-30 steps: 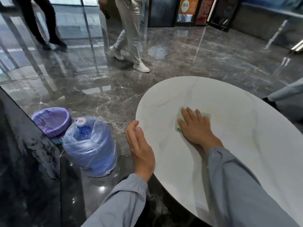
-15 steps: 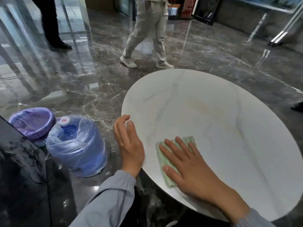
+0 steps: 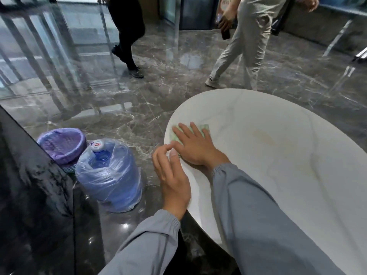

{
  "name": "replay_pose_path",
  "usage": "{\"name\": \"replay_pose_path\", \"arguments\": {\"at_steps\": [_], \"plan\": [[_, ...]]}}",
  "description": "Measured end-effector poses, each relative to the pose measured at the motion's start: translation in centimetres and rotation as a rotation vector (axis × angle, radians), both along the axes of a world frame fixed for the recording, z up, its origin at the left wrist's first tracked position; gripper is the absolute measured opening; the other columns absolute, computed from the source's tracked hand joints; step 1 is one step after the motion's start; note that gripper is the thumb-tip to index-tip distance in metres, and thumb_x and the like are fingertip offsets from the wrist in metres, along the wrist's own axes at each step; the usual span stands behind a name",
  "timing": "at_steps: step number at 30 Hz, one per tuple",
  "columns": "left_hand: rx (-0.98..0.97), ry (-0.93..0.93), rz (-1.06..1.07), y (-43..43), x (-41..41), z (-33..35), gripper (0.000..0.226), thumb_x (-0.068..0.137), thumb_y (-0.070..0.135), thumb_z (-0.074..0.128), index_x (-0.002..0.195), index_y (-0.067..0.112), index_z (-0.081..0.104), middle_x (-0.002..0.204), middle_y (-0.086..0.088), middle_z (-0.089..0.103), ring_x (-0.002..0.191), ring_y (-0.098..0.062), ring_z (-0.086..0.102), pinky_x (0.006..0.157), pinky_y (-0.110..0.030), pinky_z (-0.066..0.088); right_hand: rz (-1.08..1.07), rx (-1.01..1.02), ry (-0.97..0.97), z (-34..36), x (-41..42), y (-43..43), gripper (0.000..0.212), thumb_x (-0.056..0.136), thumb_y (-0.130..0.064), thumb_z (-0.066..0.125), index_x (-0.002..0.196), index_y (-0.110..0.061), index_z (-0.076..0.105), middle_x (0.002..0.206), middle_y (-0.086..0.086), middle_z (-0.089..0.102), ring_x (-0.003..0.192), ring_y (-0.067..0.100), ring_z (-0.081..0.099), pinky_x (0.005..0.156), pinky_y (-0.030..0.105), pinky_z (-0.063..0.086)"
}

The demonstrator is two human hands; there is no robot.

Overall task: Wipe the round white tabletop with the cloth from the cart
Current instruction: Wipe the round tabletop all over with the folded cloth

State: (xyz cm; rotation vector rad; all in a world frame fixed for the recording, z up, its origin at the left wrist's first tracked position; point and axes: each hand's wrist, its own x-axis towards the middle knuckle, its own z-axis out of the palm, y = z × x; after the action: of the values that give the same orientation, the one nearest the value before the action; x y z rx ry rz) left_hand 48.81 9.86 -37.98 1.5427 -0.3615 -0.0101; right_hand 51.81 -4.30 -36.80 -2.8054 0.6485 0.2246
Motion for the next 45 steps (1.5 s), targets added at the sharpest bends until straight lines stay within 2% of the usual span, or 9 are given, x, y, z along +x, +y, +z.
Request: {"name": "replay_pose_path", "arguments": {"at_steps": [6, 11, 14, 17, 21, 31, 38, 42, 45], "plan": [[0.008, 0.008, -0.001, -0.3, 0.2, -0.4, 0.023, 0.107, 0.031, 0.035, 0.118, 0.021, 0.053, 0.124, 0.001, 0.051, 0.117, 0.0, 0.046, 0.099, -0.007, 0.031, 0.042, -0.019, 0.019, 0.3, 1.7, -0.6, 0.061, 0.107, -0.058, 0.017, 0.163, -0.043, -0.001, 0.173, -0.015, -0.01, 0.159, 0.02, -0.015, 0.124, 0.054, -0.011], [-0.018, 0.04, -0.005, -0.2, 0.0, -0.4, 0.025, 0.105, 0.035, 0.035, 0.12, 0.024, 0.051, 0.124, 0.006, 0.049, 0.119, -0.007, 0.047, 0.096, -0.005, 0.032, 0.158, -0.03, 0.005, 0.2, -6.1, 2.9, 0.061, 0.105, -0.06, 0.007, 0.163, -0.044, -0.003, 0.172, -0.015, -0.011, 0.158, 0.017, -0.018, 0.125, 0.052, -0.012], [-0.046, 0.088, -0.014, -0.2, -0.2, -0.3, 0.026, 0.105, 0.038, 0.034, 0.122, 0.026, 0.05, 0.127, 0.008, 0.049, 0.12, 0.003, 0.045, 0.094, -0.001, 0.029, 0.193, -0.065, 0.022, 0.1, -11.6, 5.5, 0.065, 0.099, -0.062, -0.002, 0.162, -0.047, -0.009, 0.171, -0.019, -0.015, 0.156, 0.014, -0.025, 0.125, 0.047, -0.015], [-0.062, 0.089, -0.002, -0.2, -0.2, -0.4, 0.026, 0.106, 0.036, 0.034, 0.123, 0.025, 0.05, 0.129, 0.002, 0.051, 0.118, 0.011, 0.043, 0.093, 0.0, 0.028, 0.19, -0.033, 0.043, 0.3, -12.9, 5.6, 0.059, 0.105, -0.062, 0.008, 0.161, -0.05, -0.01, 0.169, -0.022, -0.017, 0.154, 0.01, -0.029, 0.125, 0.045, -0.017], [-0.075, 0.073, 0.023, -0.2, -0.2, -0.4, 0.024, 0.107, 0.03, 0.035, 0.123, 0.023, 0.051, 0.123, 0.006, 0.051, 0.115, 0.01, 0.046, 0.094, -0.002, 0.03, 0.18, -0.023, 0.023, 0.2, -8.6, 3.9, 0.07, 0.094, -0.068, -0.003, 0.161, -0.049, -0.007, 0.17, -0.021, -0.014, 0.156, 0.012, -0.024, 0.125, 0.048, -0.015], [-0.009, 0.014, 0.043, -0.1, 0.1, -0.5, 0.029, 0.106, 0.032, 0.037, 0.125, 0.016, 0.053, 0.126, -0.002, 0.051, 0.12, -0.004, 0.046, 0.097, -0.005, 0.029, 0.097, -0.024, 0.026, -0.1, 3.8, -0.3, 0.061, 0.107, -0.059, 0.018, 0.164, -0.043, 0.001, 0.172, -0.015, -0.011, 0.158, 0.02, -0.016, 0.124, 0.056, -0.01], [-0.038, 0.046, -0.007, 0.1, -0.2, -0.2, 0.026, 0.107, 0.031, 0.036, 0.124, 0.019, 0.051, 0.127, 0.0, 0.048, 0.116, 0.009, 0.044, 0.092, 0.0, 0.03, 0.1, -0.026, -0.012, 0.0, -7.1, 2.8, 0.067, 0.099, -0.068, 0.002, 0.163, -0.046, -0.005, 0.171, -0.019, -0.015, 0.157, 0.013, -0.022, 0.125, 0.051, -0.013], [-0.021, 0.049, -0.033, 0.2, -0.3, 0.0, 0.027, 0.106, 0.032, 0.034, 0.121, 0.018, 0.051, 0.126, -0.003, 0.047, 0.112, 0.013, 0.041, 0.091, 0.002, 0.026, 0.027, -0.032, 0.009, 0.0, -16.6, 5.2, 0.059, 0.105, -0.064, 0.008, 0.159, -0.052, -0.014, 0.165, -0.028, -0.025, 0.15, 0.004, -0.034, 0.124, 0.044, -0.019], [0.024, 0.026, -0.03, 0.4, -0.6, 0.4, 0.017, 0.109, 0.023, 0.036, 0.117, 0.018, 0.049, 0.123, -0.005, 0.046, 0.103, 0.002, 0.04, 0.088, 0.005, 0.021, -0.027, -0.04, 0.072, 0.5, -22.8, 7.4, 0.057, 0.104, -0.065, 0.005, 0.154, -0.057, -0.022, 0.16, -0.031, -0.034, 0.146, 0.001, -0.04, 0.124, 0.044, -0.019]]}}
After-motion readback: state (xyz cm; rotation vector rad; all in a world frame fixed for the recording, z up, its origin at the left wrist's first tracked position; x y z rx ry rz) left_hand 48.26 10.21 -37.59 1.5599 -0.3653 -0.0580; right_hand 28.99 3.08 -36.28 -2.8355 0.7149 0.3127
